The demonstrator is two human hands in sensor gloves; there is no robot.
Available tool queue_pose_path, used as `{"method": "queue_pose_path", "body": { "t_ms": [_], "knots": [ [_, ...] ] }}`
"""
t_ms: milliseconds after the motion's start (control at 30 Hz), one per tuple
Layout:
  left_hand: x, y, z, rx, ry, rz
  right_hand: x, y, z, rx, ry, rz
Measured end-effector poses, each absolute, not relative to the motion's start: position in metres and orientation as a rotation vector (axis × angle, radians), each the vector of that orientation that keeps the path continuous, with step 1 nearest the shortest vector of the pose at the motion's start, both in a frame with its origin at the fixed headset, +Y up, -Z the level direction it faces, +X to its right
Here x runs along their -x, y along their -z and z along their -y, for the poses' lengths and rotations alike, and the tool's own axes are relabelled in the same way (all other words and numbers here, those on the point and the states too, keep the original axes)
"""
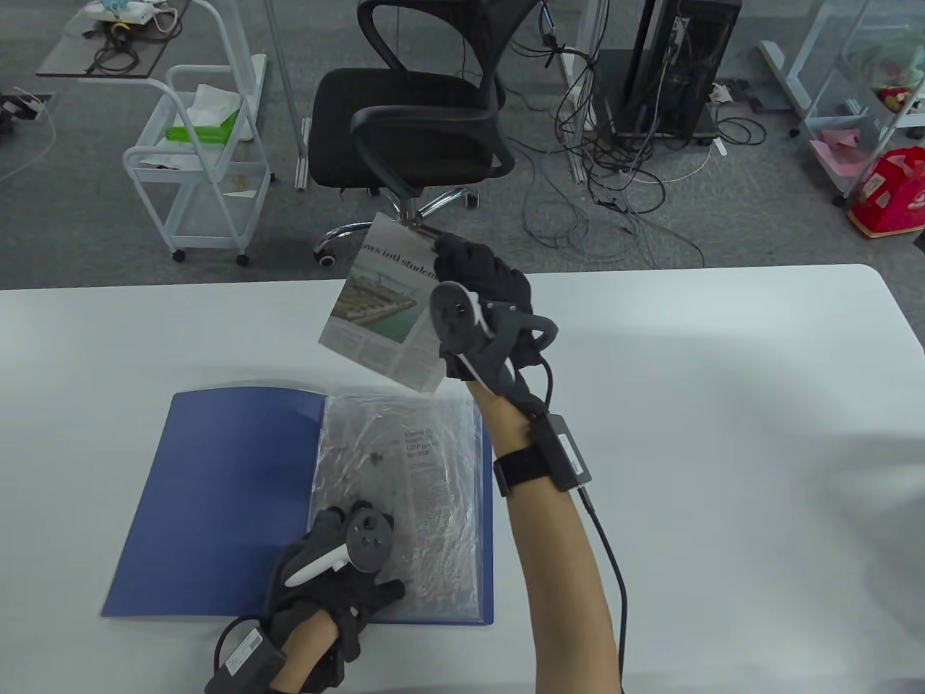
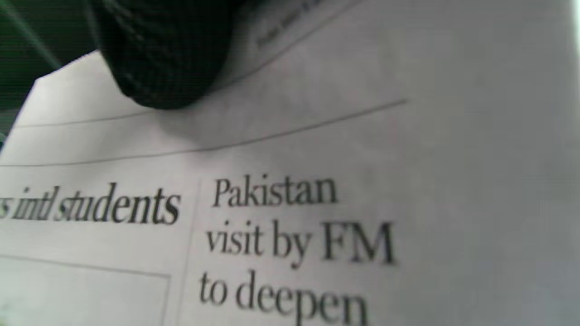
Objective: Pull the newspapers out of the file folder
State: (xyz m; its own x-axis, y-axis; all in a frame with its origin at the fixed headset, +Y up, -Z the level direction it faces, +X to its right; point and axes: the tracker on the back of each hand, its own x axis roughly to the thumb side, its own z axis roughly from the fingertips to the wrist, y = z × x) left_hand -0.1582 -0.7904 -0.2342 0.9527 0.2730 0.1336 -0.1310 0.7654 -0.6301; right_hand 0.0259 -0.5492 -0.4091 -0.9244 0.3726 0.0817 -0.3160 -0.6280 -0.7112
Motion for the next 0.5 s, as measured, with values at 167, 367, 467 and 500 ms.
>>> {"method": "queue_pose_path", "body": {
  "t_ms": [167, 367, 467, 500],
  "knots": [
    [0.158, 0.234, 0.791, 0.666, -0.234, 0.217, -0.101, 0.39, 0.532, 0.279, -2.358, 0.975],
    [0.158, 0.234, 0.791, 0.664, -0.244, 0.212, -0.198, 0.375, 0.567, 0.54, -2.235, 0.767],
    [0.158, 0.234, 0.791, 0.664, -0.245, 0.21, -0.237, 0.37, 0.602, 0.671, -2.199, 0.67],
    [0.158, 0.234, 0.791, 0.664, -0.246, 0.209, -0.25, 0.368, 0.617, 0.721, -2.198, 0.638]
  ]
}}
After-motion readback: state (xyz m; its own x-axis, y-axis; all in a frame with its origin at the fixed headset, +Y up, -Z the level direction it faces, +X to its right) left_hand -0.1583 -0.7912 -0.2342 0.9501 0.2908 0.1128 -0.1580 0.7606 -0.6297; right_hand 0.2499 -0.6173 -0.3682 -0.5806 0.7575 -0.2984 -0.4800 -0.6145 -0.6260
